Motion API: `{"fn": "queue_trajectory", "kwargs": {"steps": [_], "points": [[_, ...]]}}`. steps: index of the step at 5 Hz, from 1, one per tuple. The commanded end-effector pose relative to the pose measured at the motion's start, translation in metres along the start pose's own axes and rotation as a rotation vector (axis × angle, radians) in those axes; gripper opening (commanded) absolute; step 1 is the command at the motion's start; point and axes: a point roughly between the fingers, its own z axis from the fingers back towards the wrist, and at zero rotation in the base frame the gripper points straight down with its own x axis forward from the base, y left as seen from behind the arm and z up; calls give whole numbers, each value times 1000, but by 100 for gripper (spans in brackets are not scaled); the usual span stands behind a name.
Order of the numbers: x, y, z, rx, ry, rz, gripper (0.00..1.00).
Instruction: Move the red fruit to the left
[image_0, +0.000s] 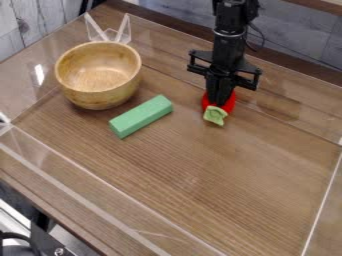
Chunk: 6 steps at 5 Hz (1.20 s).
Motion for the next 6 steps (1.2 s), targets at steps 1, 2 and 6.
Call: {"fn": "queue_trajectory", "kwargs": {"steps": [1, 2, 6], "points": [[4, 10, -6, 2, -12, 21, 0], [4, 10, -12, 0, -6, 23, 0], [-1, 17, 33, -47, -79, 52, 0]]}}
